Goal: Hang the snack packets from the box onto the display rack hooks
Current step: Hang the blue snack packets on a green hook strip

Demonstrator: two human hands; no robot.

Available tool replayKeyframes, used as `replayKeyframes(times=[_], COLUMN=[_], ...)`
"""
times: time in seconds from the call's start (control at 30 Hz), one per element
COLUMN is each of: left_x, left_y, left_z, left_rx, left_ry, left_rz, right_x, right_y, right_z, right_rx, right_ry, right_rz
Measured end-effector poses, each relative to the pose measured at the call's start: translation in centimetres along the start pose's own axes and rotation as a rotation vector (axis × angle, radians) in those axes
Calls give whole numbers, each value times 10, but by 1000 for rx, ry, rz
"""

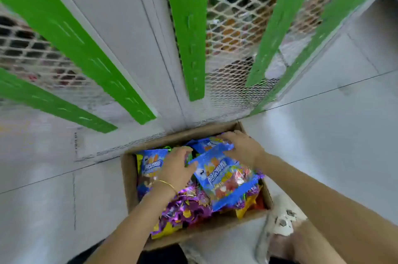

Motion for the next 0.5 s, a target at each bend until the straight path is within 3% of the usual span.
replayKeyframes(times=[0.13, 0.2, 0.33, 0.5], left_x=[-46, -60, -61, -56], left_y=[-45, -48, -26, 5], left_z=[-14, -17, -12, -11], left_rx=[-88, -128, -158, -211], left_ry=[-133, -129, 66, 323], left_rz=[45, 87, 205, 114], right_x=[-37, -46, -44, -36], right_y=[-41, -46, -27, 10], right_z=[32, 35, 19, -11], right_rx=[82, 137, 244, 279], right_ry=[147, 158, 60, -144], right_rz=[-22, 44, 228, 191])
Point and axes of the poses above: each hand's wrist, its own y-axis away from the middle knuckle, its own x-axis out of the back of the hand, z = x × y, the point moved 1 cm from there along -y, towards the middle knuckle, and after that the axes turned 11 degrees about x, right-handed, at the moved point
